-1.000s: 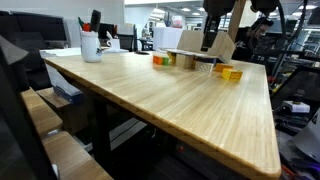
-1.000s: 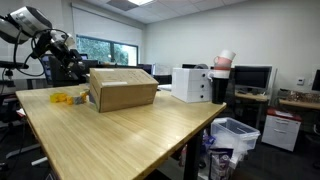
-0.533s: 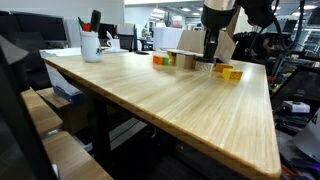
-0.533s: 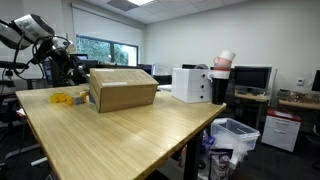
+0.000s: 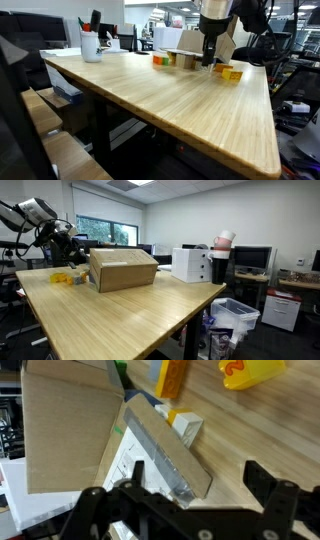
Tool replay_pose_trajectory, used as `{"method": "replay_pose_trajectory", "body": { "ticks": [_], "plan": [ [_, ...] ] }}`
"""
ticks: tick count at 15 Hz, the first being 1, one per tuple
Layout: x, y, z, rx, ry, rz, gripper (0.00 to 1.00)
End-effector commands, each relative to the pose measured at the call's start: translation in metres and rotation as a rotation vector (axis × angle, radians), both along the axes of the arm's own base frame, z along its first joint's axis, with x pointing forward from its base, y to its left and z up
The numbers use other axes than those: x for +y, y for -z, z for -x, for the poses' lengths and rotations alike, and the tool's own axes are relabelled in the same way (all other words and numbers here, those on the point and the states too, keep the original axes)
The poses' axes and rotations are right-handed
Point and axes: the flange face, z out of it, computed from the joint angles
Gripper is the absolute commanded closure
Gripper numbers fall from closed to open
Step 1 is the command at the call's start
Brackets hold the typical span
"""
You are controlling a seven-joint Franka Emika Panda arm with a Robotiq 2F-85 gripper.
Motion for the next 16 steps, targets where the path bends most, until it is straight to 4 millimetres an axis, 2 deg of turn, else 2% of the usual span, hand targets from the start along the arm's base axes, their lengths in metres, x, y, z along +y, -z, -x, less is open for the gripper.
{"method": "replay_pose_trajectory", "body": {
  "ticks": [1,7,8,9,12,14,15,16],
  "plan": [
    [-0.007,0.006,-0.009,-0.004,0.006,0.031,0.0],
    [-0.015,0.009,-0.025,-0.019,-0.011,0.058,0.0],
    [-0.019,0.01,-0.031,-0.023,-0.013,0.058,0.25],
    [-0.021,0.011,-0.033,-0.036,-0.016,0.067,0.27],
    [-0.024,0.012,-0.036,-0.059,-0.027,0.095,0.44],
    [-0.028,0.014,-0.038,-0.077,-0.031,0.123,0.61],
    [-0.03,0.014,-0.039,-0.085,-0.027,0.133,0.74],
    [-0.03,0.012,-0.039,-0.089,-0.023,0.135,0.81]
  ]
}}
